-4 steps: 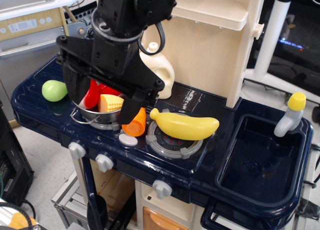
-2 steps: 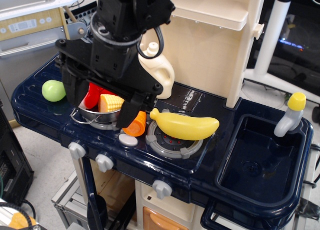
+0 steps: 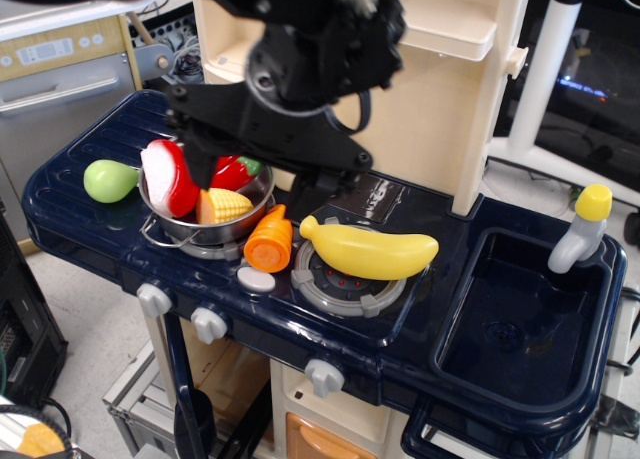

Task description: Put detergent in sink

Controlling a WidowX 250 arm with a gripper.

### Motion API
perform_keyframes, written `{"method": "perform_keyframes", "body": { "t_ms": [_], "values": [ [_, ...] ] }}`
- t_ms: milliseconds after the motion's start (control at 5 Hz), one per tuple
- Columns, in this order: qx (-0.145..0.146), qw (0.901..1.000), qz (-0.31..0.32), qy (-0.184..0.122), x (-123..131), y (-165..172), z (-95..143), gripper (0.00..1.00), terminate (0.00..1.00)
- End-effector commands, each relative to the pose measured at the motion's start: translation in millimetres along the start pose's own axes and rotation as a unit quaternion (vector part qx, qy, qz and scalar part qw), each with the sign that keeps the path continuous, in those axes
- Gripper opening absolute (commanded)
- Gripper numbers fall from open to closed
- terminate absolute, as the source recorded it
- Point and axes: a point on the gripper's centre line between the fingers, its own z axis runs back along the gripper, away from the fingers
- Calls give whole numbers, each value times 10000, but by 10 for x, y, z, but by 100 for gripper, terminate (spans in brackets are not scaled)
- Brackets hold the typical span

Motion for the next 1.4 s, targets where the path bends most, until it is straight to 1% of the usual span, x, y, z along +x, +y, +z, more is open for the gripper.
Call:
{"method": "perform_keyframes", "body": {
  "t_ms": [0, 200, 400, 600, 800, 1000, 1200],
  "values": [
    [-3, 9951, 533, -830, 361, -130, -4, 100, 0],
    [142, 9893, 587, -1330, 505, -172, -65, 100, 0],
    [288, 9833, 764, -1625, 652, -205, -138, 100, 0],
    [503, 9757, 1053, -1852, 752, -230, -260, 100, 0],
    [606, 9693, 1287, -2006, 852, -203, -297, 100, 0],
    [519, 9597, 1647, -2217, 945, -249, -358, 100, 0],
    [373, 9611, 1763, -2092, 1003, -258, -391, 100, 0]
  ]
}}
